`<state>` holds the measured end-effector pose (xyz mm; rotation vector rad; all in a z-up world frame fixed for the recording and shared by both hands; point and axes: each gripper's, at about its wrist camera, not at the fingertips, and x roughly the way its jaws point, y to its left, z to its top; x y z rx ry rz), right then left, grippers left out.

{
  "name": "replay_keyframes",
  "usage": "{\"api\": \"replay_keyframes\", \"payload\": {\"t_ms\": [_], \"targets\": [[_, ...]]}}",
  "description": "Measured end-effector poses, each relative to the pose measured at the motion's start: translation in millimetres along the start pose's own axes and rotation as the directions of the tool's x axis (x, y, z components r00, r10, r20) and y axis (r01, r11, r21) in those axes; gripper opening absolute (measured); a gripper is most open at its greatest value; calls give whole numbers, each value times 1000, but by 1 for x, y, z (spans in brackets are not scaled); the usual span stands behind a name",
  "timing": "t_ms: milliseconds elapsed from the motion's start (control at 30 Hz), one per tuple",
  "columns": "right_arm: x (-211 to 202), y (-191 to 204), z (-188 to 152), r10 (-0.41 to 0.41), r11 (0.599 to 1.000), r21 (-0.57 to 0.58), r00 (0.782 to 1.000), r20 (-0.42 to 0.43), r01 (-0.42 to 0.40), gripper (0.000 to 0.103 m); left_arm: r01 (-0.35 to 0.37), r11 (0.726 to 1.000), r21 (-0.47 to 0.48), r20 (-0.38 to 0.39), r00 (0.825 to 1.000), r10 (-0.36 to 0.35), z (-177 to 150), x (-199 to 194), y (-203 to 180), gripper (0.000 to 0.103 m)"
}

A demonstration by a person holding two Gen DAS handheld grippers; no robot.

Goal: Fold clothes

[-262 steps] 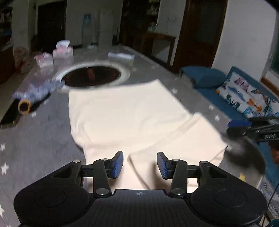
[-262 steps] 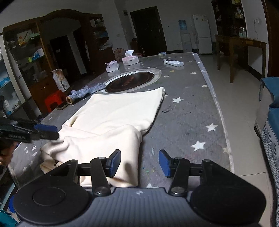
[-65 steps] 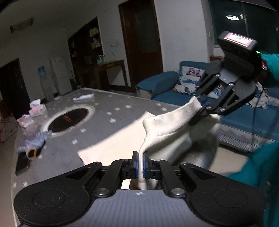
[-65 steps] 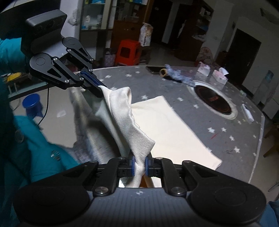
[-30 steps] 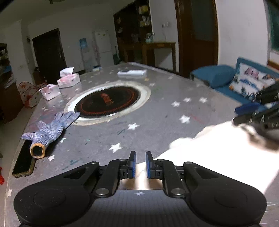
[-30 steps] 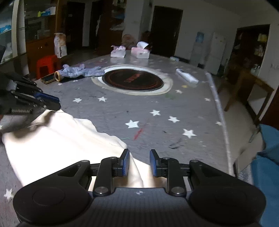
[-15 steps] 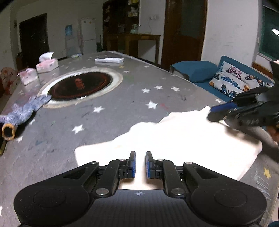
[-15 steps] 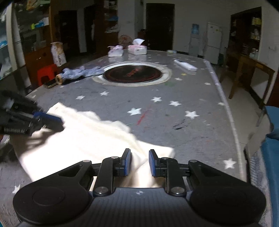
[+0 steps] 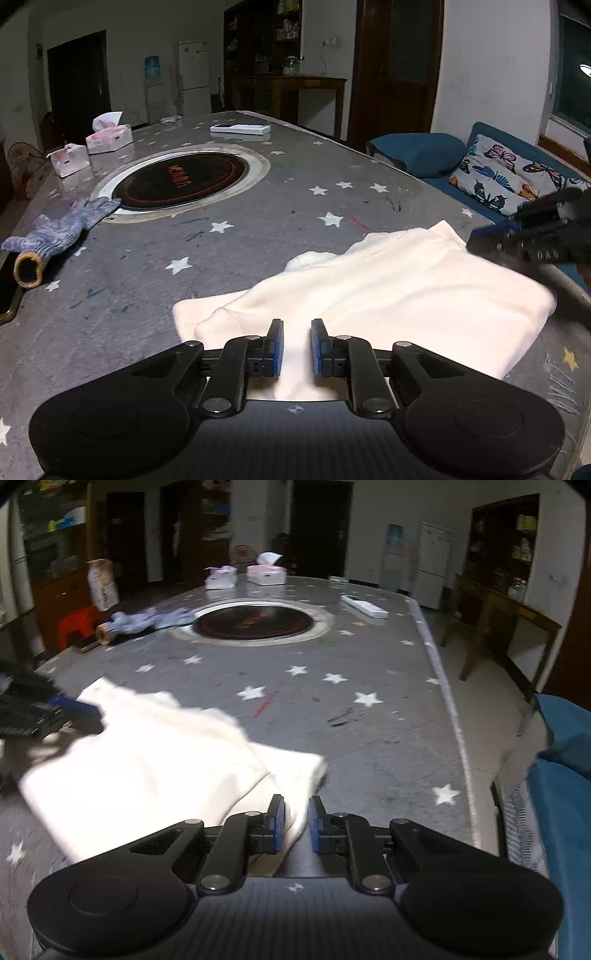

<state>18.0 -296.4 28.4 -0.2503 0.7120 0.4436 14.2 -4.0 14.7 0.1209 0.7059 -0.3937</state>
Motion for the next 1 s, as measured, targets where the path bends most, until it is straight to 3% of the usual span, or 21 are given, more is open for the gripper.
{"api": "replay_keyframes", "payload": {"t_ms": [100, 333, 600, 733, 1000], "targets": [[-7, 4, 7, -13, 999, -31, 999, 36, 14, 13, -9, 1000, 4, 4, 1000, 9, 1, -4, -1, 18], [8, 22, 30, 167, 986, -20, 986, 18, -166, 13, -6, 1000, -21, 27, 1000, 7, 18, 1, 6, 18], [44, 33, 38, 164, 986, -25, 986, -19, -165, 12, -27, 999, -43, -9, 1000, 27, 25, 28, 16, 18], [30, 30, 38, 175, 984, -27, 985, 1, -175, 12, -28, 998, -51, 2, 1000, 28, 24, 23, 17, 19], [-18, 54, 19, 249, 960, -135, 968, 11, -245, 13, 38, 999, 29, 46, 998, -40, 5, -15, -18, 19]]}}
